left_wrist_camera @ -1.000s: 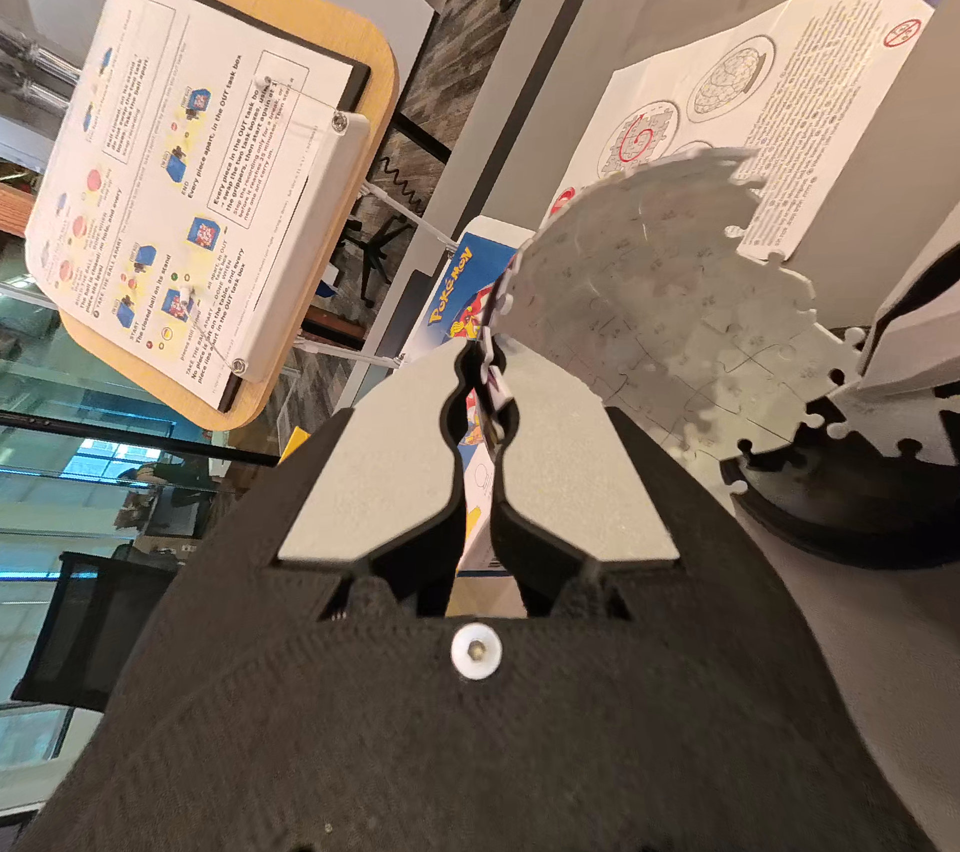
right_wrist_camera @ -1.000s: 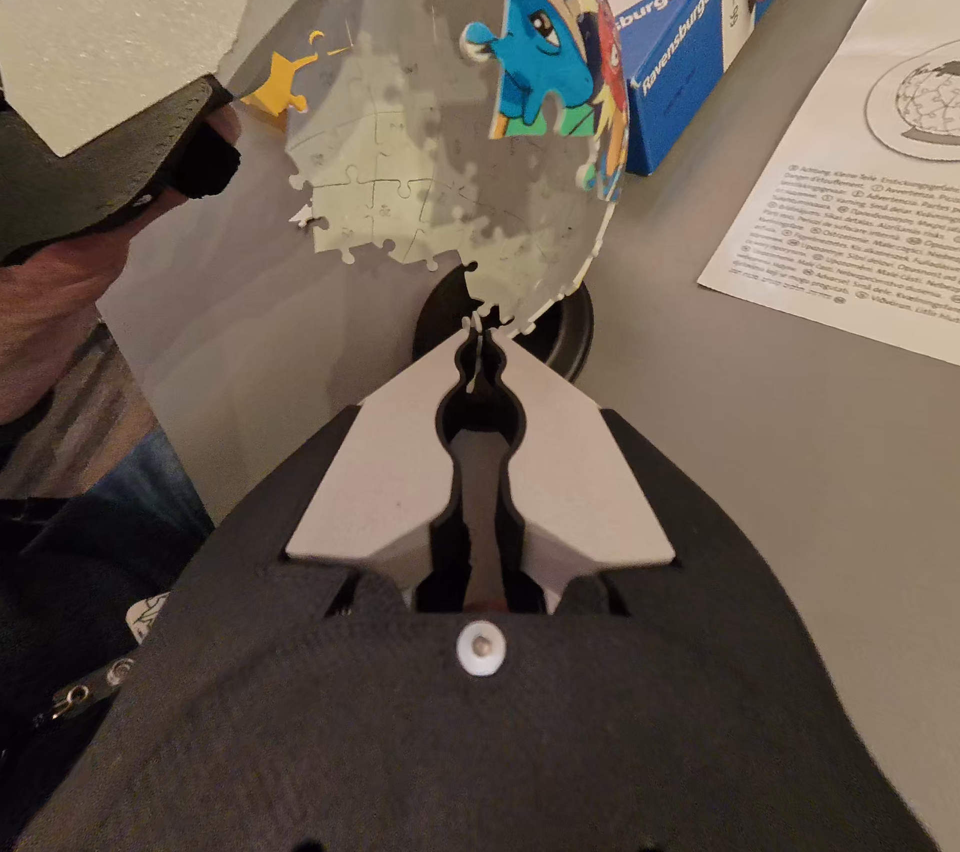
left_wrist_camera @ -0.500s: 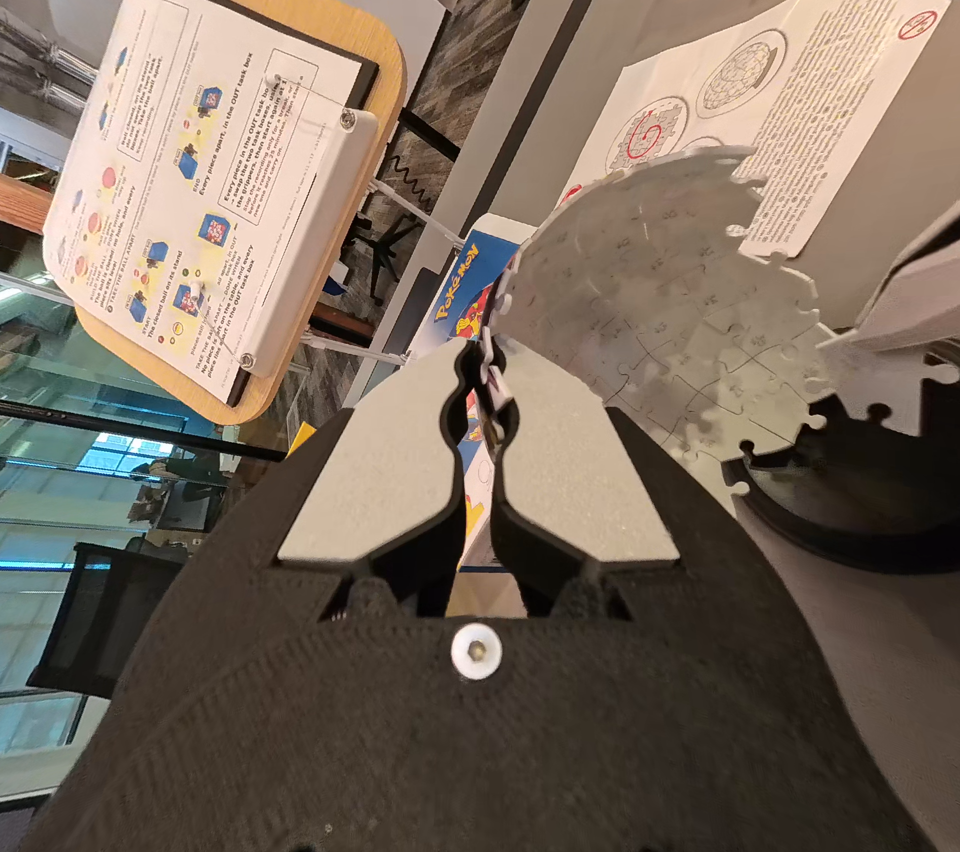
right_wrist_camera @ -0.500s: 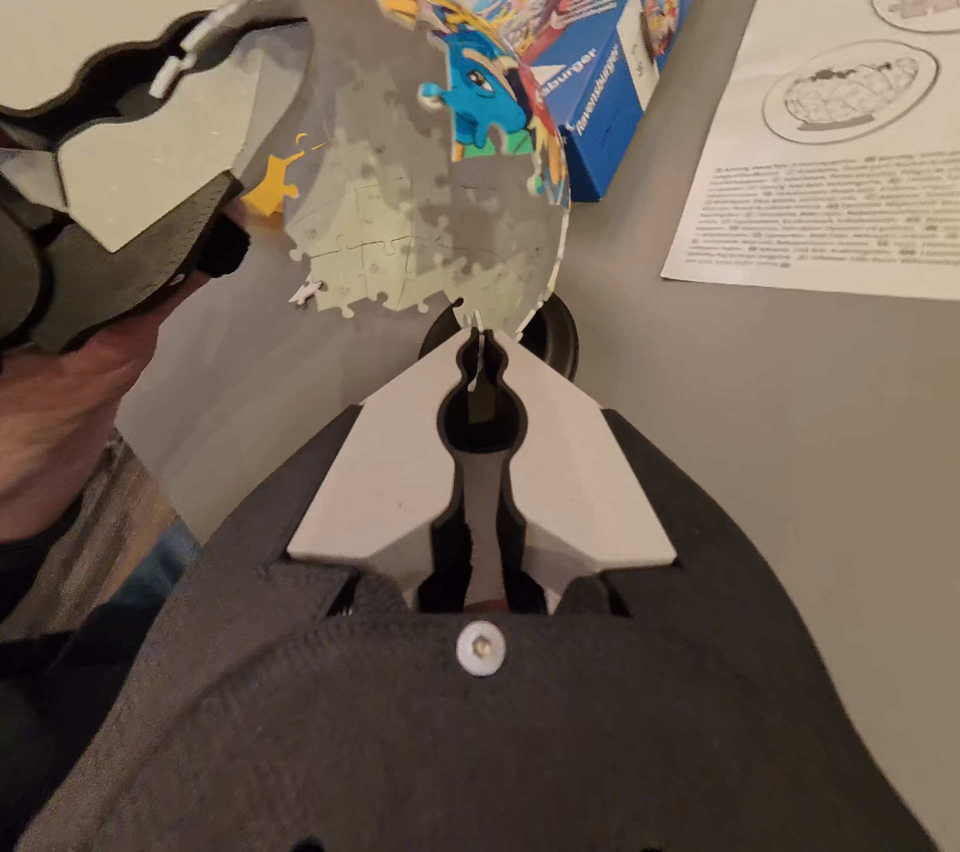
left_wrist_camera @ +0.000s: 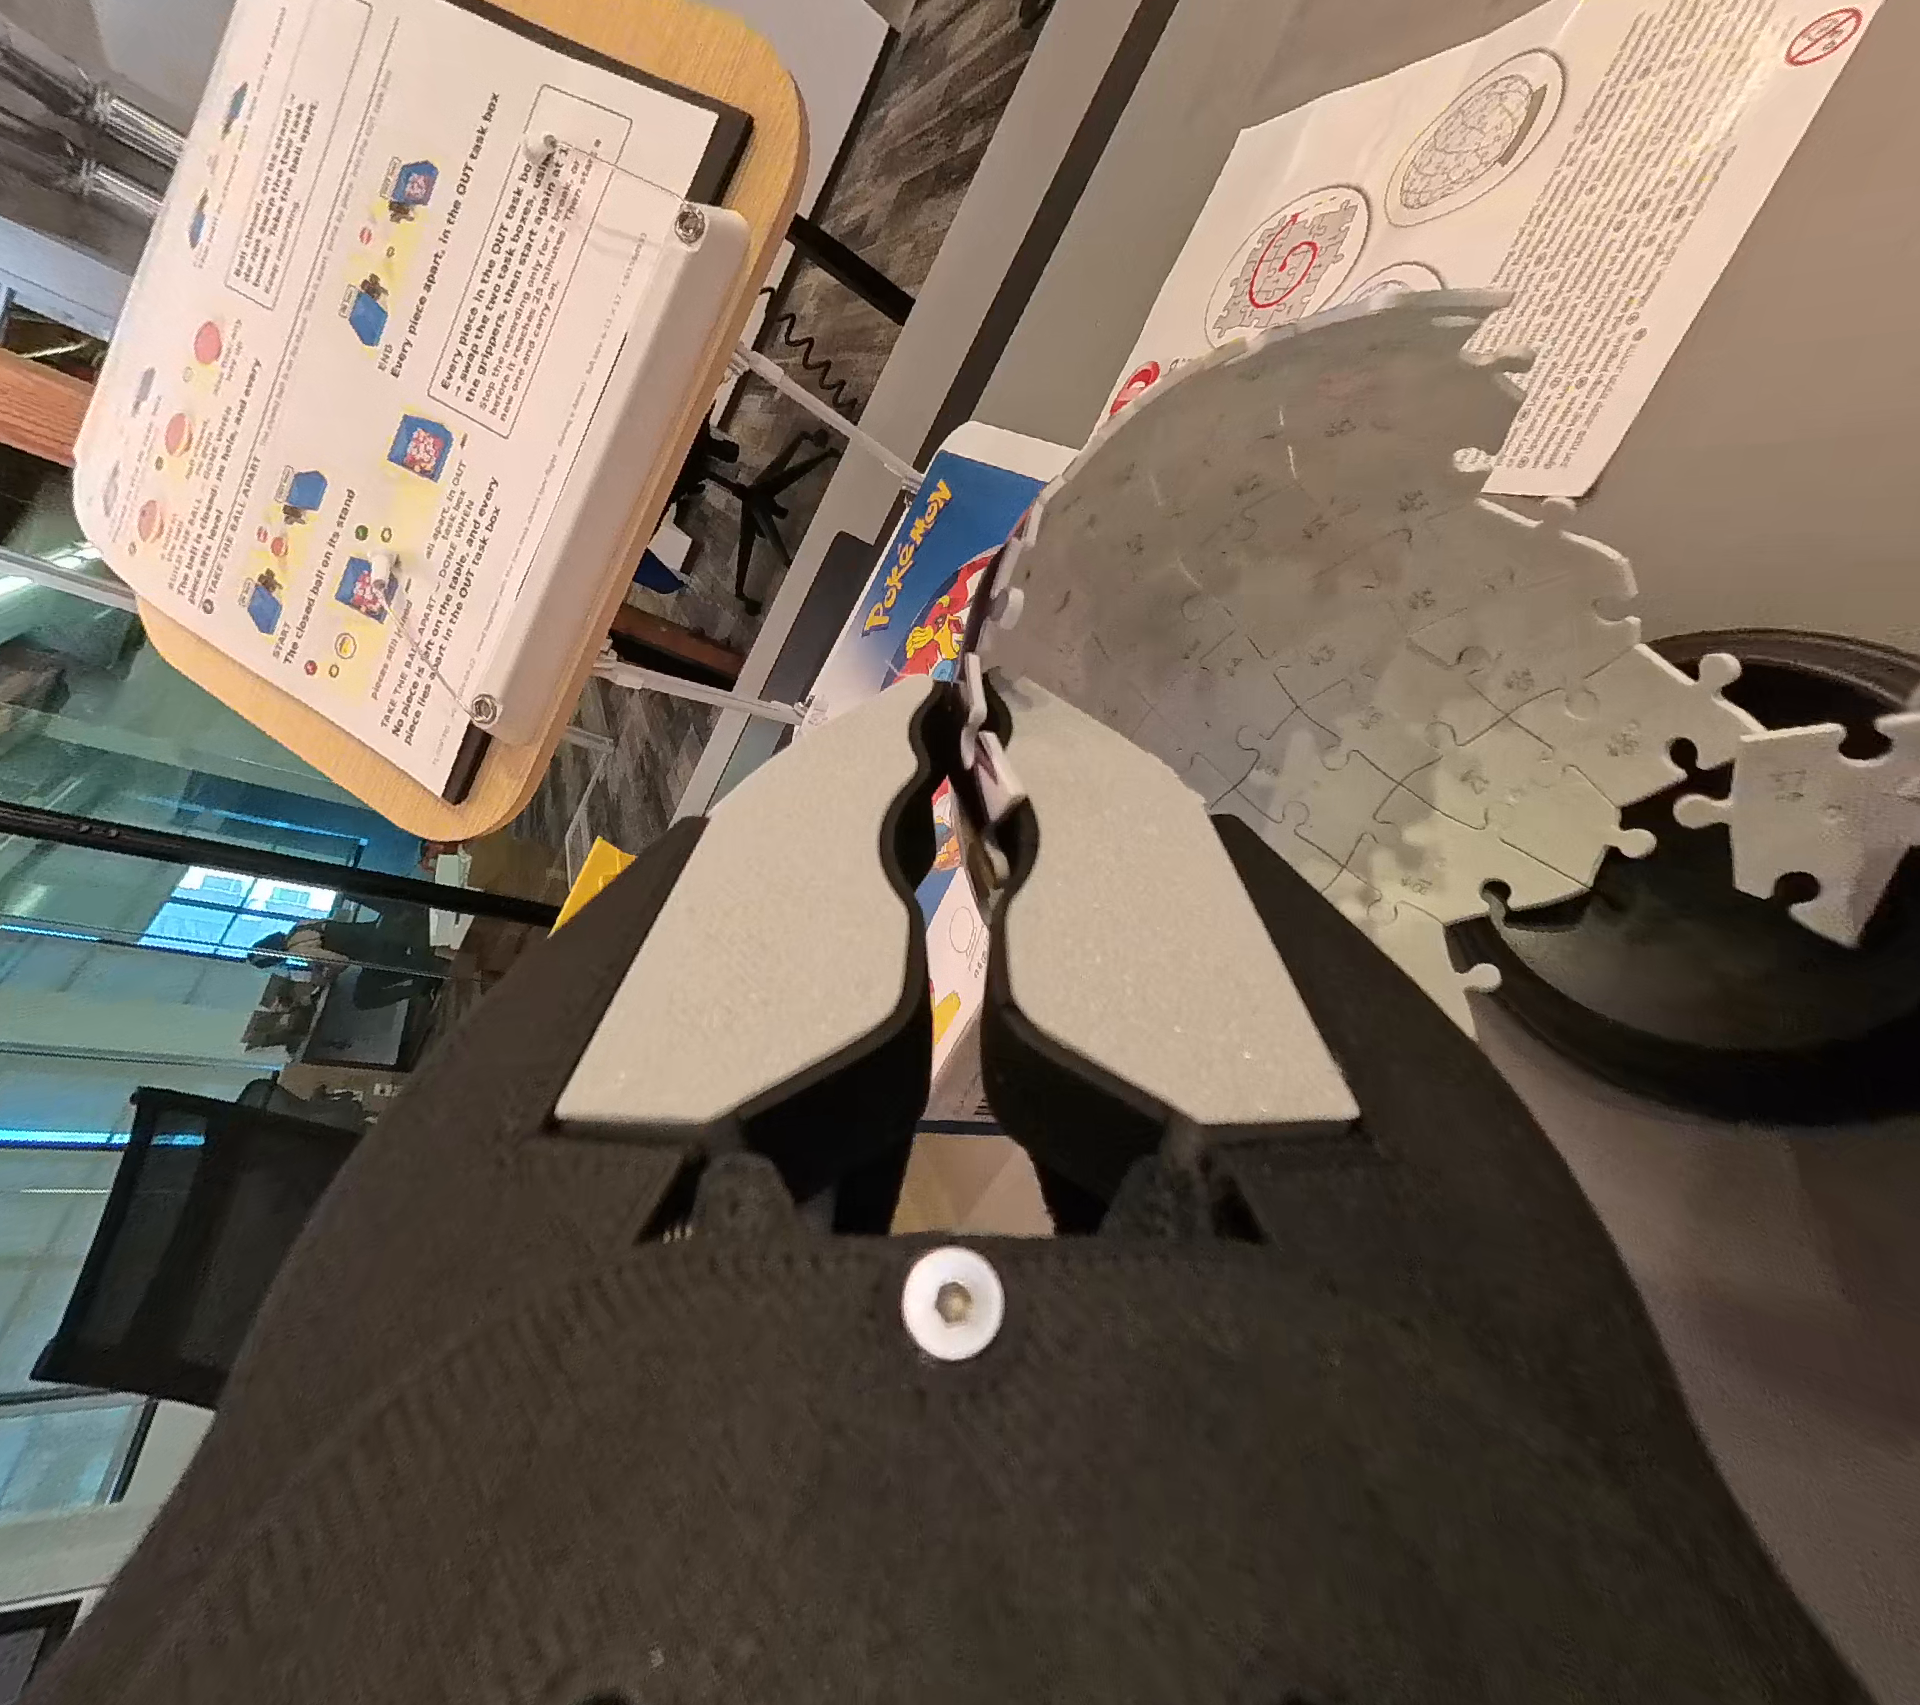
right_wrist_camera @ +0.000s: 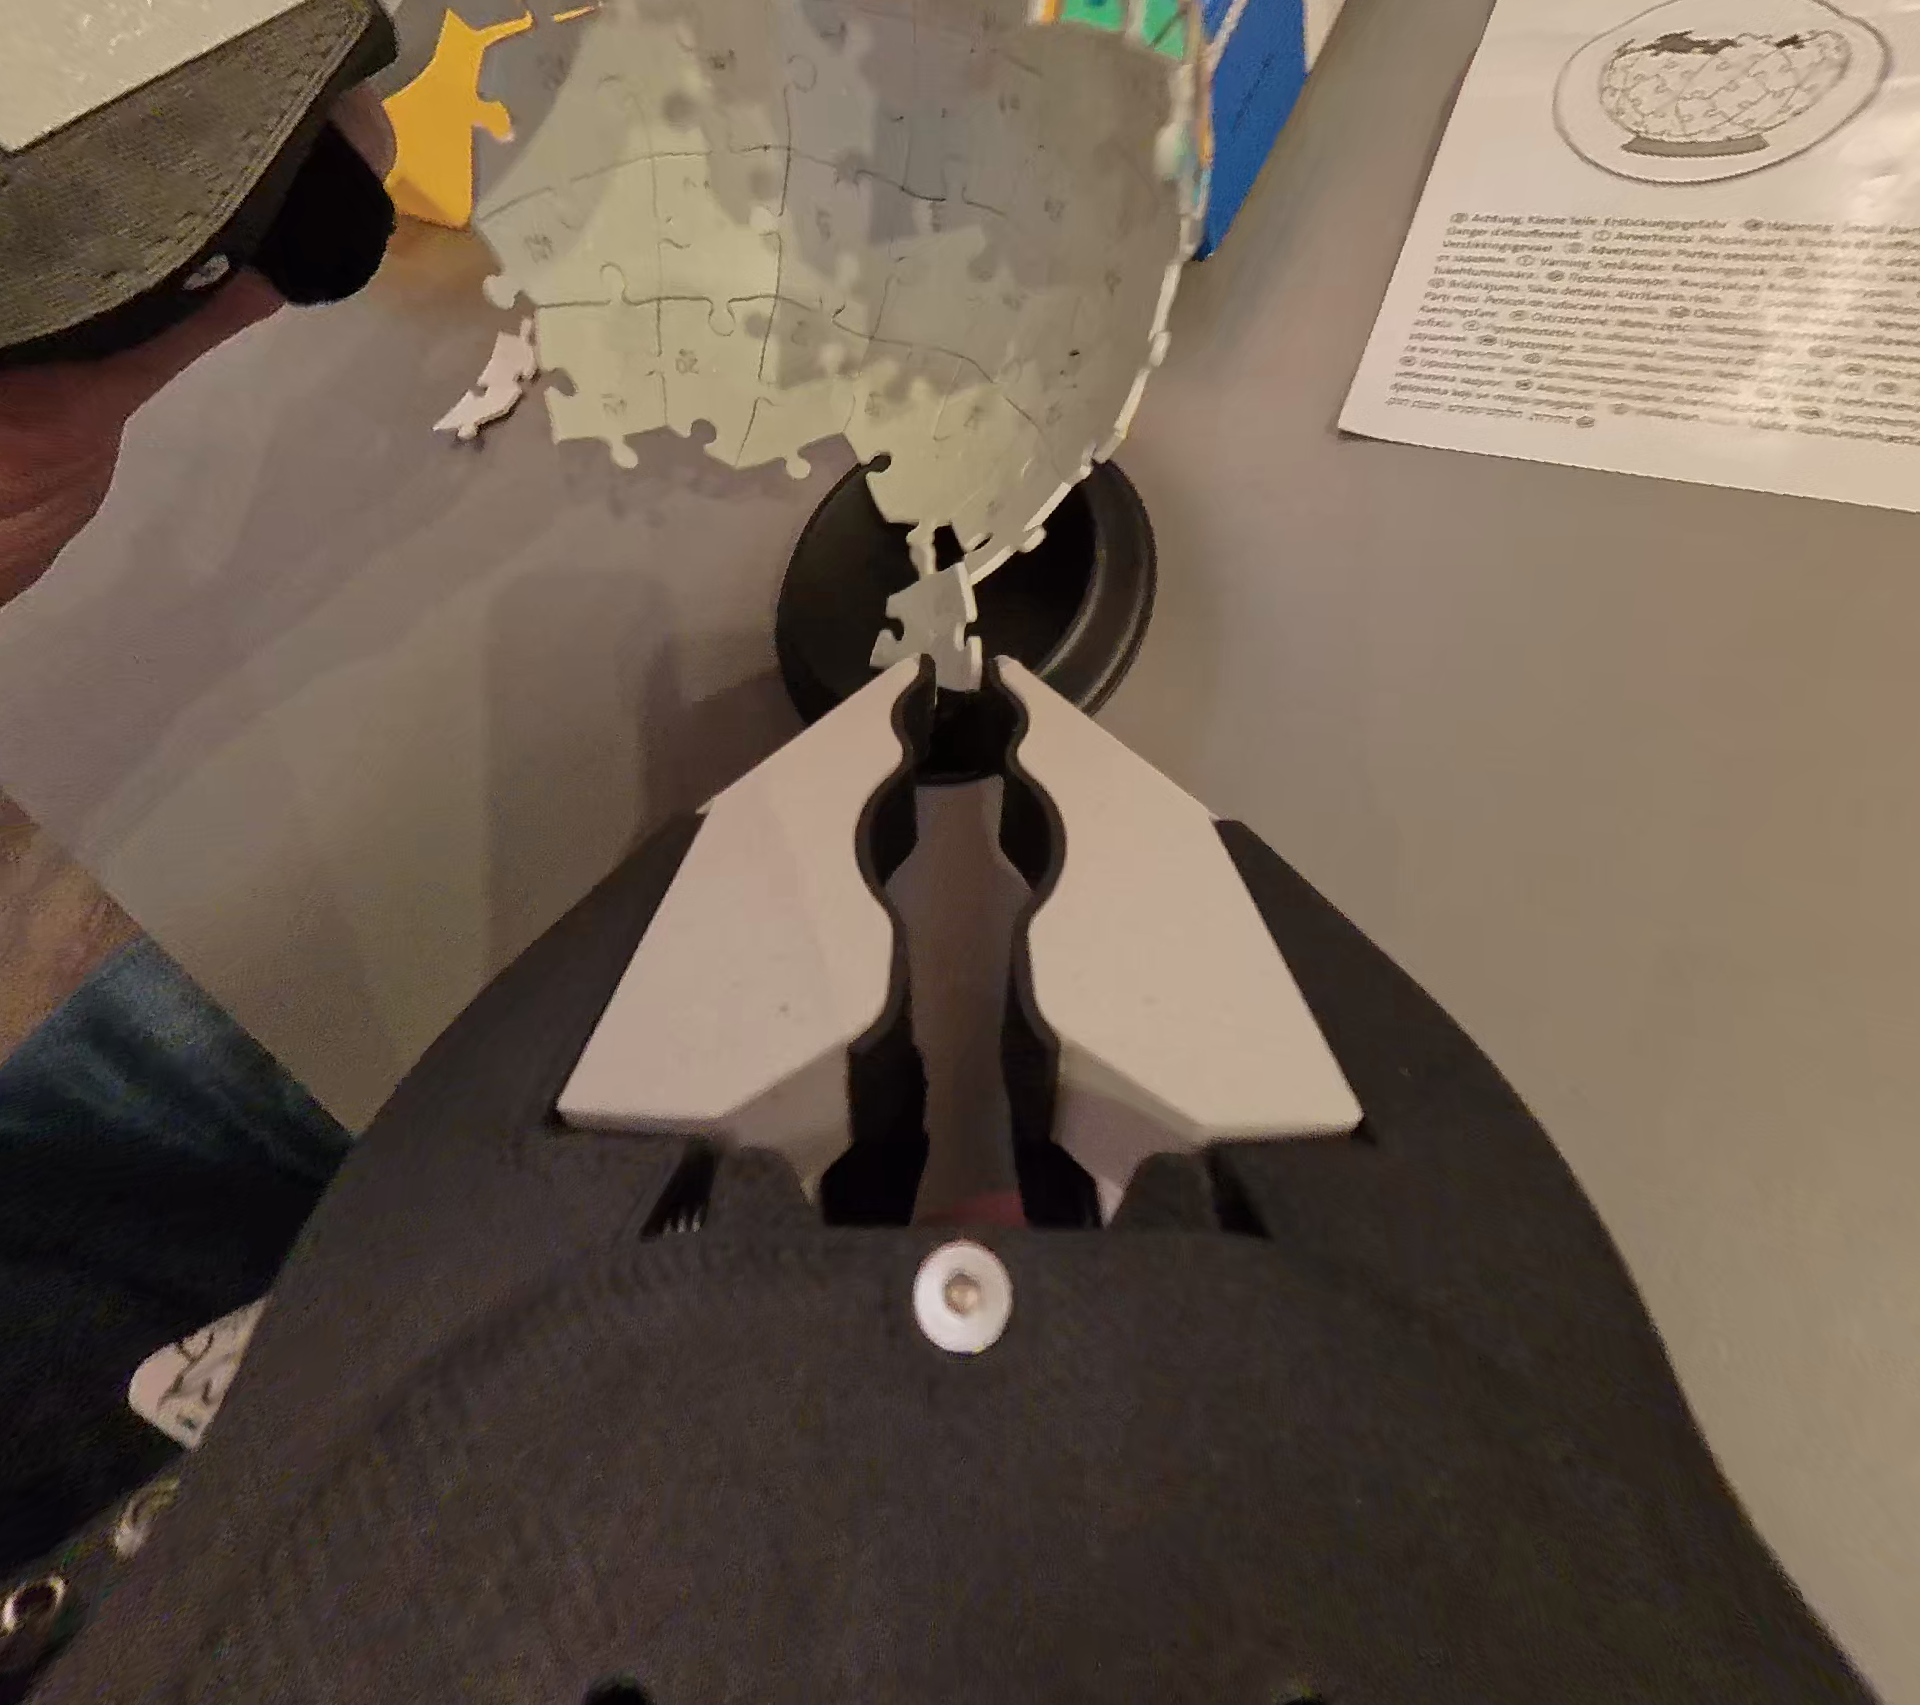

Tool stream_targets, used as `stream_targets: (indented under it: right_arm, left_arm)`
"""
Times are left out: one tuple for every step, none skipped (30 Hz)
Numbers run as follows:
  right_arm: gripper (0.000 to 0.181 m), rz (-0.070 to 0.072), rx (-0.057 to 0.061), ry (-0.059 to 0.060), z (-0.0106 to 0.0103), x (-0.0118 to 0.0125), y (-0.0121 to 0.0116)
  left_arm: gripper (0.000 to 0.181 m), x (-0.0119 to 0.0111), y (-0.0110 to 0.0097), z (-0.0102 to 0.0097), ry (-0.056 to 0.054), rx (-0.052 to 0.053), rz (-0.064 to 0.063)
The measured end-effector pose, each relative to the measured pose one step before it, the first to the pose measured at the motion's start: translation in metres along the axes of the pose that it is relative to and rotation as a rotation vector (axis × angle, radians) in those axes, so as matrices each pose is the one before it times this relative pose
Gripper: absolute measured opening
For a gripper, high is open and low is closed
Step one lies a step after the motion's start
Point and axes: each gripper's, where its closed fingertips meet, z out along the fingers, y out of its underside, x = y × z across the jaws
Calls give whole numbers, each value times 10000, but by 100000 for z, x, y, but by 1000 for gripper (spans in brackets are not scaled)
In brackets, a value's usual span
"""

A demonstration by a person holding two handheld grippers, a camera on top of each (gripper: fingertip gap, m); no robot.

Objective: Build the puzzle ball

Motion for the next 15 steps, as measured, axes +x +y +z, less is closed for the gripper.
stream_targets:
  right_arm:
    - [6, -188, -177, -131, -18, -331, 258]
    - [4, -198, -77, -142, -81, -391, 71]
    - [4, -171, 19, 4, -139, -176, -85]
    - [5, -117, -88, -10, -70, -168, 64]
    - [7, -19, -168, -37, -12, -122, 219]
    - [8, 21, -133, -176, 31, -317, 223]
    - [7, -31, -256, -300, 134, -535, 454]
    - [8, -51, -245, -180, 170, -379, 445]
    - [7, -76, 11, -20, 48, -125, 79]
    - [6, -102, 0, 9, -27, -19, 2]
    - [6, -118, 65, 46, -140, 73, -188]
    - [8, -171, 164, 71, -219, 144, -452]
    - [10, -263, 138, 21, -170, 110, -493]
    - [11, -318, 73, 65, -72, 219, -392]
    - [14, -362, 5, 135, 20, 372, -250]
  left_arm:
    - [4, 24, -1, -23, 13, 12, 9]
    - [4, 18, 7, -26, -1, 1, 15]
    - [4, 12, 22, -24, -2, 8, -1]
    - [4, 15, 23, -6, 12, 0, -3]
    - [4, 23, 34, -6, 10, -4, -5]
    - [4, 9, 20, 1, -3, -7, 4]
    - [4, 7, 17, -1, -2, 0, 5]
    - [4, 2, -25, -1, 5, 11, 4]
    - [4, -4, -31, -3, 1, 6, 15]
    - [4, -5, -9, 6, -6, 3, 18]
    - [4, -2, 11, 0, -4, -4, 6]
    - [4, -5, 23, -1, -3, -4, 1]
    - [4, -37, 6, 9, -21, -1, -14]
    - [4, -26, 15, 13, -37, 1, -16]
    - [4, 1, 31, 44, -25, -23, -6]
